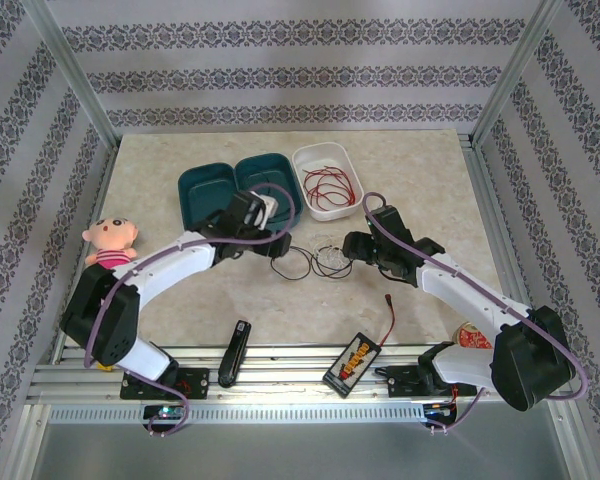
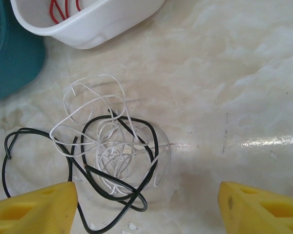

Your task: Untangle the cables

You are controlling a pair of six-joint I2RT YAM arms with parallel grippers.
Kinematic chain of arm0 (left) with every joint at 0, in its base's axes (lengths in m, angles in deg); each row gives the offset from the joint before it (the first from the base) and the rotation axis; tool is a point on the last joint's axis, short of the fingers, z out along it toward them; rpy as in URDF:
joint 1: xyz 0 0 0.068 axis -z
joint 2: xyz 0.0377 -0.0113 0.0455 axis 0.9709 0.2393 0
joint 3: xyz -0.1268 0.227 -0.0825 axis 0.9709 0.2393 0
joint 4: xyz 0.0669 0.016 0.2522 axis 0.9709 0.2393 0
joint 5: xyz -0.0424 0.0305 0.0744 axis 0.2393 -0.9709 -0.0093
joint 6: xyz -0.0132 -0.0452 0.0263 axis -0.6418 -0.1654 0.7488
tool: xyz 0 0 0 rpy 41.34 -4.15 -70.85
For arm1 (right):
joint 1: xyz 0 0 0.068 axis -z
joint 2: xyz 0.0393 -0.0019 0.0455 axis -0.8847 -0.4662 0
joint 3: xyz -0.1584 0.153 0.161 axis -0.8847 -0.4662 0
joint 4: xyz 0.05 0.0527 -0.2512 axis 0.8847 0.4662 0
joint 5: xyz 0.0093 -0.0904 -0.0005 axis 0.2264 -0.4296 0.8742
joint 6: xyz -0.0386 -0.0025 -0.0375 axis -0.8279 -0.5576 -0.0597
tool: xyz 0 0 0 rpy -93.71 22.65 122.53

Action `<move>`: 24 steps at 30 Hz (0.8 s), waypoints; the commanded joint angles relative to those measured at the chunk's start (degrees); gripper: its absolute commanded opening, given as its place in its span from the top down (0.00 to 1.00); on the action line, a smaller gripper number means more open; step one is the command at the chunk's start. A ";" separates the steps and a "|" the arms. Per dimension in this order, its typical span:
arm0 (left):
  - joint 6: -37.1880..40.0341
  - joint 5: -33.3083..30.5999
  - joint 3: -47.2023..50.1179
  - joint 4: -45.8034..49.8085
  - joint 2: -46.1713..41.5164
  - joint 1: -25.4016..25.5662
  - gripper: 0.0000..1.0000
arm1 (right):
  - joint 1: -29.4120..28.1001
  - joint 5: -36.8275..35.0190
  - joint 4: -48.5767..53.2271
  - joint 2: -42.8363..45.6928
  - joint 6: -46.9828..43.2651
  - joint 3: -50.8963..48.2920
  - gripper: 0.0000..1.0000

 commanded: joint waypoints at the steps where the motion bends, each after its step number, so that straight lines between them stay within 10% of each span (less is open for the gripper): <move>1: -0.61 1.44 1.37 -6.14 0.98 1.69 0.12 | 0.38 1.29 -0.05 0.26 0.29 0.58 0.20; 24: 2.72 -3.89 -4.20 -5.11 18.46 2.99 0.45 | 1.34 -0.03 -1.95 0.25 1.64 -0.98 0.02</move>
